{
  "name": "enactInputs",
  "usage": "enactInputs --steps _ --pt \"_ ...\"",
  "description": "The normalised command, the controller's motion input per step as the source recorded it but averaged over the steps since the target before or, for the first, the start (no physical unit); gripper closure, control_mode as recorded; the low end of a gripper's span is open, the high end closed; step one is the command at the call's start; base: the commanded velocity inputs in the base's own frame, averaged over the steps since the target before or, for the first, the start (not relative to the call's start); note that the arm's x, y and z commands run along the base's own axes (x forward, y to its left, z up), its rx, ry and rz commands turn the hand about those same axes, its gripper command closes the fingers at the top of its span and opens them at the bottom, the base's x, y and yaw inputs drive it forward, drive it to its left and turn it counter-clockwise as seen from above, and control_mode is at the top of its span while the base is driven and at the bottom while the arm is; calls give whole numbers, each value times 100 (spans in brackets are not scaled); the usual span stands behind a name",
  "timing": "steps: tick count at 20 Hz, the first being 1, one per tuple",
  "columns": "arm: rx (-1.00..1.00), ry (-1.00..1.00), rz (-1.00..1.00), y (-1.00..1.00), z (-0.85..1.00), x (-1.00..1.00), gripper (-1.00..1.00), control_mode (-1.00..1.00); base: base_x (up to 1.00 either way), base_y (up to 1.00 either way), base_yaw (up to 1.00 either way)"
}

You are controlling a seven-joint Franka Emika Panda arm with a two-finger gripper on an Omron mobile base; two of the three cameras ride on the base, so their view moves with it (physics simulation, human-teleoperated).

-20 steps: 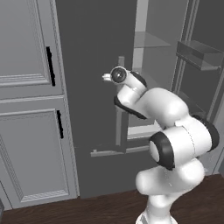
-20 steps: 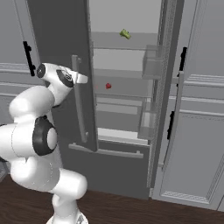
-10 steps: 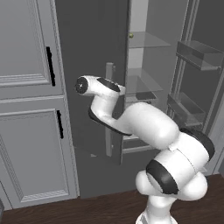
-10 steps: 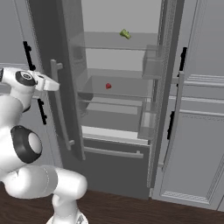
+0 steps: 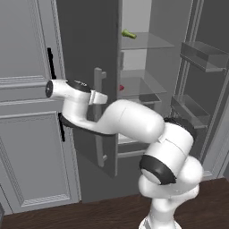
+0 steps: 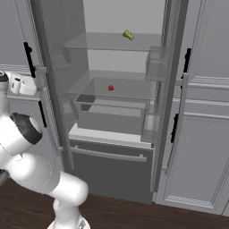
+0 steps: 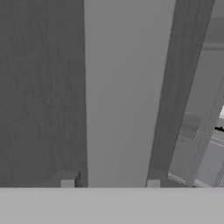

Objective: Take the strawberry from the fridge and place it on top of the pancake, located on the dining counter.

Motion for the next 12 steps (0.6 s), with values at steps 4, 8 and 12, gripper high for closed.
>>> enactInputs --steps 4,8,12 --pt "0 -1 -1 22 -48 15 -100 -100 0 0 0" --pt "0 0 0 -2 -65 -30 -100 -100 0 0 0" --pt "0 2 0 -3 -22 -55 -100 -100 0 0 0"
